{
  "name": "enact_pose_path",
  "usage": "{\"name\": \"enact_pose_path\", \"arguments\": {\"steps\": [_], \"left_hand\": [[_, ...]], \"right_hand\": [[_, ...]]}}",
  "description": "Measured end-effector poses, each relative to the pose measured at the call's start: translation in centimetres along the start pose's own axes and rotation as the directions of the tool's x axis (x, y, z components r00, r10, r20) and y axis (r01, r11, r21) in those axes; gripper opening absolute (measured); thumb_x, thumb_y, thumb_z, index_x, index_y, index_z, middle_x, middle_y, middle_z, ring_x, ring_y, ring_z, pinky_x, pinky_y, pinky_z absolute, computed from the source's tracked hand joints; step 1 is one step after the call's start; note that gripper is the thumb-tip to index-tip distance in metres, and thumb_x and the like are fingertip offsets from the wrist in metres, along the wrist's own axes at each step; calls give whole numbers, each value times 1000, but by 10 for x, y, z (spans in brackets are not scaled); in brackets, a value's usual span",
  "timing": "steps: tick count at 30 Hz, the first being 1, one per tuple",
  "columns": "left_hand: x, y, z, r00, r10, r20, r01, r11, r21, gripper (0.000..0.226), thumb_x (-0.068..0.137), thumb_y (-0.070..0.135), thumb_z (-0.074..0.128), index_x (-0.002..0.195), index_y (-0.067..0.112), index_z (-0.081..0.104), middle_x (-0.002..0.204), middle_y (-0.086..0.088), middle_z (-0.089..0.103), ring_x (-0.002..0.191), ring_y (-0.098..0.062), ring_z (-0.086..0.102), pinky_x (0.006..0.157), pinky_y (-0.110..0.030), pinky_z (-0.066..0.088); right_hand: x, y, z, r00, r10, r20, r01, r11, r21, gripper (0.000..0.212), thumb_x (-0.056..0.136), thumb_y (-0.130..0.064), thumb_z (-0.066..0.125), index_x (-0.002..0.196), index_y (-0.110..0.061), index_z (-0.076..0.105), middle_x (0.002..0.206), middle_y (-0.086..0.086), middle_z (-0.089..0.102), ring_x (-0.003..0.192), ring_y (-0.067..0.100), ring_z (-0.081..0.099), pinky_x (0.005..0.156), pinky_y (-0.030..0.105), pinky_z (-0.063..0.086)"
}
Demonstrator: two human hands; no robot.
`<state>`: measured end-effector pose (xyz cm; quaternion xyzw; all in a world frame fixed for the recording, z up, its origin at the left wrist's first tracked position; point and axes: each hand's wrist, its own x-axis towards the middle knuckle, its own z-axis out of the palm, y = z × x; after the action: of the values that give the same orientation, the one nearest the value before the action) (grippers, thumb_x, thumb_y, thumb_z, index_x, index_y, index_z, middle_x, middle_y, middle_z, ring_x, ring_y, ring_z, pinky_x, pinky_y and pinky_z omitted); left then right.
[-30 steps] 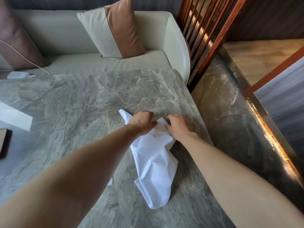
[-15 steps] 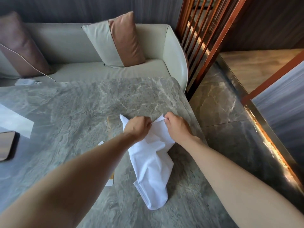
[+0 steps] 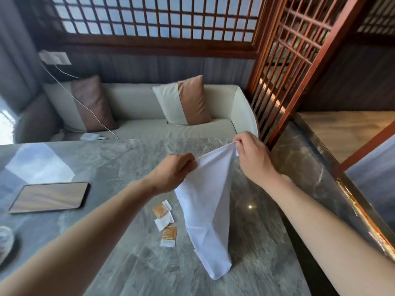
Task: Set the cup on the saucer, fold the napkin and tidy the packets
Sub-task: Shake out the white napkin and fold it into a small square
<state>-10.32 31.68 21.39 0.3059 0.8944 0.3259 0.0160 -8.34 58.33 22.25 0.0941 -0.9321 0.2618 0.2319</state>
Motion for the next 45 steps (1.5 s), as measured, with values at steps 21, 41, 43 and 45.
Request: {"name": "enact_pose_path", "arguments": {"steps": [21,41,43,45], "left_hand": [[-75,-88,-190,969,-72,-237,155,923,353,12,95,10,62,84,4,66,83,-14,68,80,-38,64,64,-32,37],[-107,-151,-236,814,155,-559,184,845,502,18,100,12,55,92,4,69,88,-14,64,83,-34,52,77,-44,44],[-144,-159,-206,845,143,-516,140,871,471,22,100,16,52,92,6,71,87,-11,65,83,-34,54,75,-43,46],[-182,-170,-172,889,85,-451,132,894,429,26,100,21,50,92,7,71,87,-9,65,83,-33,55,74,-43,47]], "right_hand": [[127,-60,-68,991,-45,-127,13,970,-241,11,96,-8,53,89,-8,62,97,12,59,92,31,52,70,29,25],[77,-60,12,976,13,-218,-6,999,31,11,92,-9,61,83,-10,66,85,0,60,79,11,55,75,22,42],[34,-55,29,989,8,-149,-4,1000,24,12,92,-7,62,82,-13,65,83,-3,58,78,5,50,75,8,36],[-13,-51,49,997,59,-58,-58,998,34,14,92,-5,64,81,-14,64,82,-3,58,76,5,49,76,4,35]]}}
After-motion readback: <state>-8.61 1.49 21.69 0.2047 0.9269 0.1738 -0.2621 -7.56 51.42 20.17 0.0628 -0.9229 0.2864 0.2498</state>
